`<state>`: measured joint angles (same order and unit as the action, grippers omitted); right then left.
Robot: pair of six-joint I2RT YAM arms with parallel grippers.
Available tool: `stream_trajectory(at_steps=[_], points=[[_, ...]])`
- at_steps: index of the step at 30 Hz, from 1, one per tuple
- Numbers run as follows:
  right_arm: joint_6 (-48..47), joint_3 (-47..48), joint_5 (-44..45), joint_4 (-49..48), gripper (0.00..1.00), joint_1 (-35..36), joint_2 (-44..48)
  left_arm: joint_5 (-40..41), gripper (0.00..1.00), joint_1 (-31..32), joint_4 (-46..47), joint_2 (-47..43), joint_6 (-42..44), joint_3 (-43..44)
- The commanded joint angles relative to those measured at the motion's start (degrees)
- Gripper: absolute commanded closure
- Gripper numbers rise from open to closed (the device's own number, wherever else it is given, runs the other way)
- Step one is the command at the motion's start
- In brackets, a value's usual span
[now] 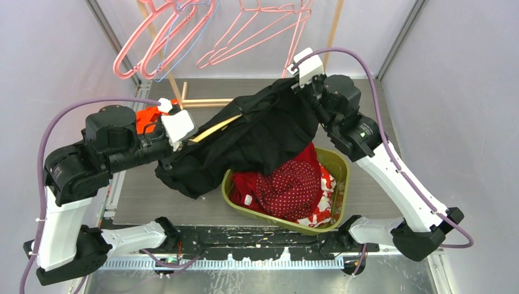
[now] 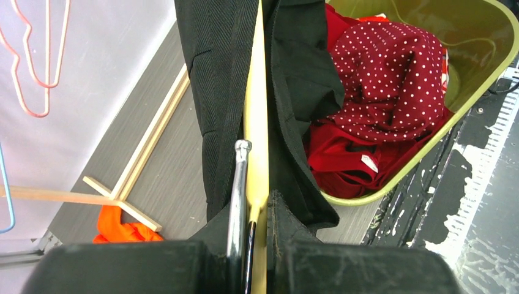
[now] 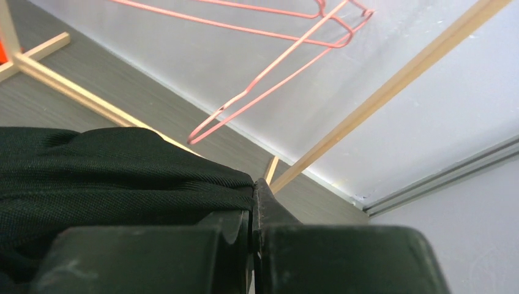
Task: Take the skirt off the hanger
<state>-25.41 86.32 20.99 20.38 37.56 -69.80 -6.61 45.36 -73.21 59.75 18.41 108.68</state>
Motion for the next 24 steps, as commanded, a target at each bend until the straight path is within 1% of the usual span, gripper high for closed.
stream_trajectory(at_steps=[1, 5, 9, 12, 15, 17, 19, 21, 24], points=[[-2.9, 5.6, 12.3, -8.1, 0.99, -4.1, -0.1, 1.3, 1.0, -0.1, -2.6, -2.2, 0.4, 0.7], [-4.8, 7.3, 13.5, -10.0, 0.99, -5.5, -1.4, 0.9, 1.0, -0.1, -4.0, -1.9, 0.2, 0.8], [-8.1, 8.9, 14.2, -12.1, 0.99, -6.4, -2.4, 1.6, 1.0, -0.1, -4.0, -3.7, -0.3, -0.7], [-7.6, 8.4, 14.1, -11.5, 0.99, -7.0, -3.2, 2.3, 1.0, -0.1, -3.9, -4.6, -0.2, -0.7], [-5.4, 7.7, 14.1, -11.0, 0.99, -8.2, -4.3, 1.3, 1.0, -0.1, -5.6, -4.2, -0.4, 3.2], [-4.5, 8.1, 14.3, -11.1, 0.99, -8.7, -5.3, -0.4, 1.0, -0.1, -7.7, -3.8, -1.8, 7.1], [-4.2, 9.2, 14.4, -11.2, 0.99, -9.0, -6.2, -1.0, 1.0, -0.2, -8.3, -5.0, -4.1, 8.8], [-3.5, 11.0, 14.3, -11.3, 0.99, -9.2, -7.1, 2.0, 1.0, -0.2, -8.7, -7.0, -6.2, 7.8], [-1.6, 13.4, 13.3, -9.6, 0.99, -9.1, -7.9, 7.6, 1.0, -0.1, -12.9, -8.3, -7.2, 2.9]])
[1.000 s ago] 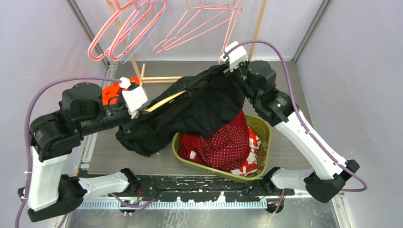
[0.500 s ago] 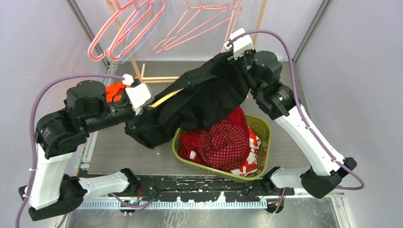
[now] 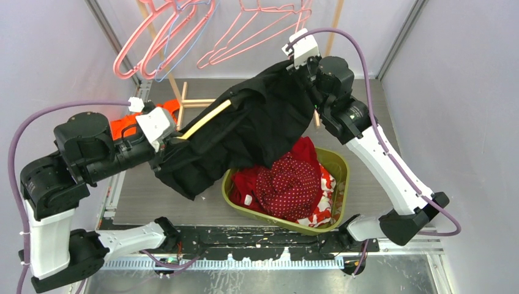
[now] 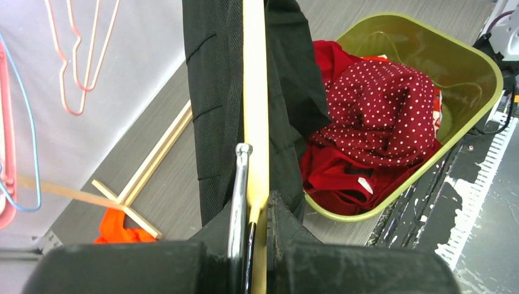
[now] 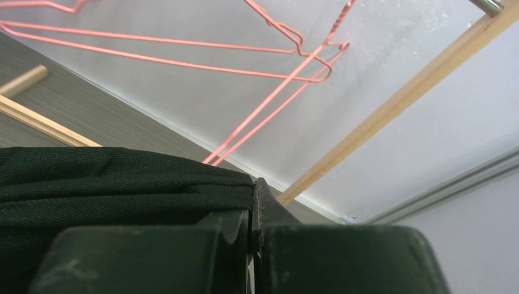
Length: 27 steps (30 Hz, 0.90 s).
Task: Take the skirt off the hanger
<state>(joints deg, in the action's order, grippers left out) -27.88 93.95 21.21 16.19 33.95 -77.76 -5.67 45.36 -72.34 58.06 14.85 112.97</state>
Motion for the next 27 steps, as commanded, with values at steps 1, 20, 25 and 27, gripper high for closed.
stream_trajectory(at_steps=[1, 20, 25, 27], points=[[1.4, 6.5, 12.7, -4.8, 0.99, -5.6, -0.2, 8.0, 1.0, -0.1, -14.6, -6.7, -3.7, -3.8], [2.9, 12.3, 12.0, -3.4, 0.99, -5.6, -4.2, 12.7, 1.0, -0.2, -9.9, -8.6, -2.2, -23.8], [2.1, 10.4, 11.8, -5.7, 0.99, -5.9, -6.6, 12.6, 1.0, -0.2, -14.4, -10.2, -4.2, -14.9], [1.8, 9.5, 11.7, -6.5, 0.99, -6.1, -7.8, 12.9, 1.0, -0.2, -15.6, -11.6, -4.6, -12.3]])
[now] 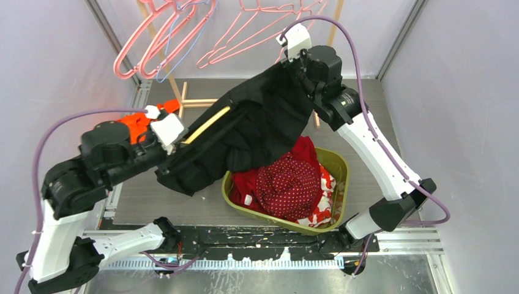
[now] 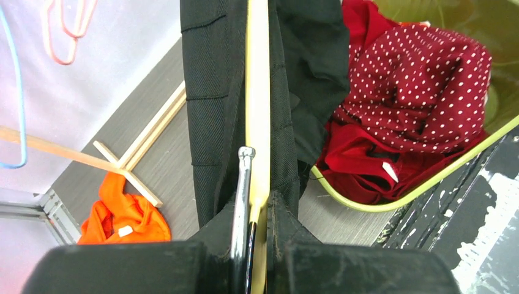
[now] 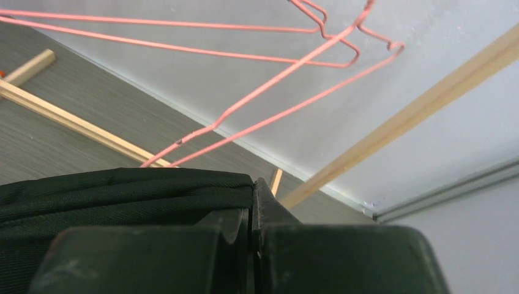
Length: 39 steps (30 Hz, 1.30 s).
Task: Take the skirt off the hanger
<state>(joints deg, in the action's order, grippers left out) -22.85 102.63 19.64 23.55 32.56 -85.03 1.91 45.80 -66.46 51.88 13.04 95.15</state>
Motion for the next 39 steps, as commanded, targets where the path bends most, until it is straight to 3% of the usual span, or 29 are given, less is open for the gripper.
stream_trajectory(at_steps=[1, 10, 22, 28, 32, 39], points=[[-3.1, 0.5, 13.0, -14.1, 0.99, -5.0, -1.1, 5.5, 1.0, -0.7, -22.1, -5.7, -3.0, 6.9], [0.8, -2.3, 12.2, -13.5, 0.99, -6.6, -4.4, 8.3, 1.0, -0.4, -22.6, -9.9, -4.4, 17.4], [2.9, -7.2, 13.2, -10.9, 0.99, -6.5, -1.6, 13.7, 1.0, 3.2, -22.0, -10.0, -2.6, 19.7], [5.6, -8.8, 16.4, -3.8, 0.99, -6.0, -0.4, 13.3, 1.0, 4.9, -18.7, -8.0, -1.4, 19.4], [6.0, -17.4, 18.8, -7.9, 0.99, -7.2, 1.3, 12.5, 1.0, 4.9, -21.0, -6.0, -0.8, 26.4], [10.6, -15.1, 19.1, -6.9, 0.99, -12.4, -1.1, 14.1, 1.0, 5.1, -18.6, -11.4, -4.2, 36.8]])
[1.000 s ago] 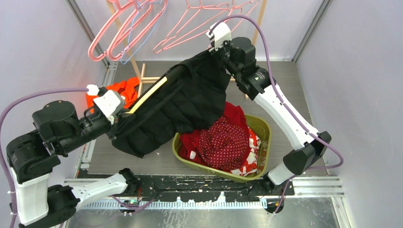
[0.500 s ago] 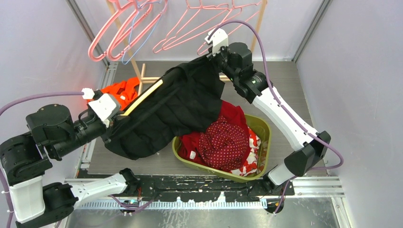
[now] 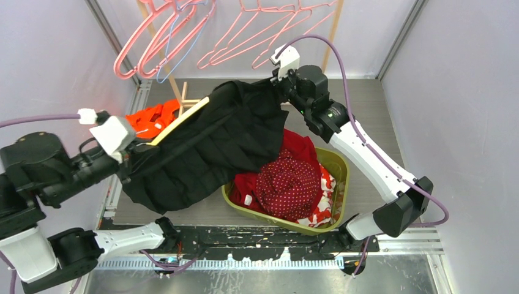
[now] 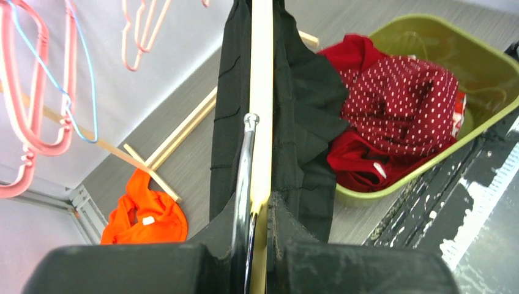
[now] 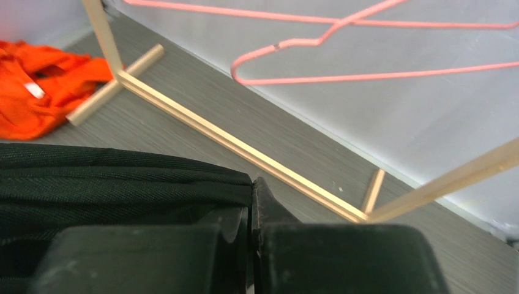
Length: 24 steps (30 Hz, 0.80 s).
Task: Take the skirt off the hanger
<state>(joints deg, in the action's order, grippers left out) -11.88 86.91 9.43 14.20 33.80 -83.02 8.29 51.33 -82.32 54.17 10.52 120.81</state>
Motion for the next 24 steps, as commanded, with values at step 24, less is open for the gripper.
stream_trajectory(at_steps=[24], points=[[0.0, -0.1, 28.9, 4.5, 0.99, -14.6, -2.3, 17.1, 1.0, 4.7, 11.1, -23.4, -2.0, -4.1]])
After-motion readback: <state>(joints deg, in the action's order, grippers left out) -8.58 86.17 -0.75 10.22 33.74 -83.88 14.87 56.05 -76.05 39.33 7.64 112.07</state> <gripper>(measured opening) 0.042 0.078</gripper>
